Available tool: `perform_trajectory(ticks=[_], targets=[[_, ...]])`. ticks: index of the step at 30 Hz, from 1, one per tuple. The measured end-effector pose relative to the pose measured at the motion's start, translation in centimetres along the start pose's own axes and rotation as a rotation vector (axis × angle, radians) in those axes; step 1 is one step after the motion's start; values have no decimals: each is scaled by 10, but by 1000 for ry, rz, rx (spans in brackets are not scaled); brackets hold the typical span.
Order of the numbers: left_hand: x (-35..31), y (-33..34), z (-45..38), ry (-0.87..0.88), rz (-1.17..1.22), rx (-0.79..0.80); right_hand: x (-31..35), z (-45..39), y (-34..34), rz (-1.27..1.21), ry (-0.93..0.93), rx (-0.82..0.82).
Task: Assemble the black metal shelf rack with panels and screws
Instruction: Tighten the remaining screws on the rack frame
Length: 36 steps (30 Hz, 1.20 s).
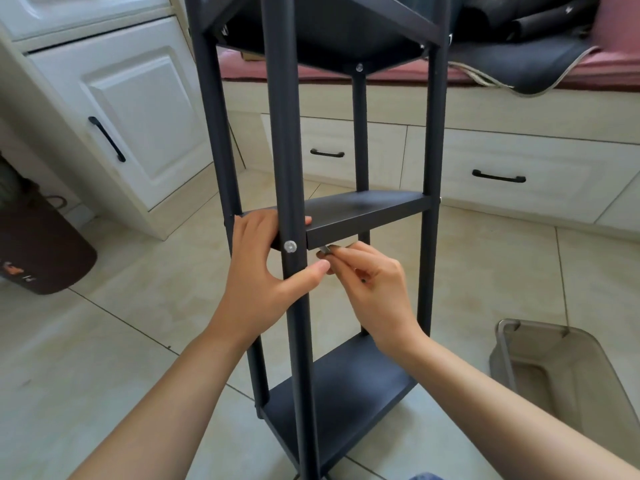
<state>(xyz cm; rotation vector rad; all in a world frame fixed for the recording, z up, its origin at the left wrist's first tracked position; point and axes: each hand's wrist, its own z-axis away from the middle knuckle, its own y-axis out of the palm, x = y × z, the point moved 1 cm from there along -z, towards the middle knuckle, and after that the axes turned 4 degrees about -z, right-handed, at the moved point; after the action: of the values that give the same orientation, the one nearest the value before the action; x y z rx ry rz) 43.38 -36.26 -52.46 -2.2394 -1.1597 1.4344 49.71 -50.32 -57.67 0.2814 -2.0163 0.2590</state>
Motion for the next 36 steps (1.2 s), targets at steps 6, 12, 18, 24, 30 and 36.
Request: perform_trajectory(ticks=[6, 12, 18, 24, 30, 36], targets=[[2, 0, -2, 10, 3, 12, 1, -8, 6, 102, -65, 21], [1, 0, -1, 9, -19, 18, 0, -7, 9, 193, -183, -25], [1, 1, -2, -13, -13, 23, -7, -2, 20, 187, -210, -69], [2, 1, -3, -33, -2, 29, -10, -6, 35, 118, -157, -80], [3, 1, -4, -21, -4, 27, -3, -13, 41, 148, -169, -77], [8, -6, -3, -32, 37, 39, -8, -6, 23, 213, -145, -28]])
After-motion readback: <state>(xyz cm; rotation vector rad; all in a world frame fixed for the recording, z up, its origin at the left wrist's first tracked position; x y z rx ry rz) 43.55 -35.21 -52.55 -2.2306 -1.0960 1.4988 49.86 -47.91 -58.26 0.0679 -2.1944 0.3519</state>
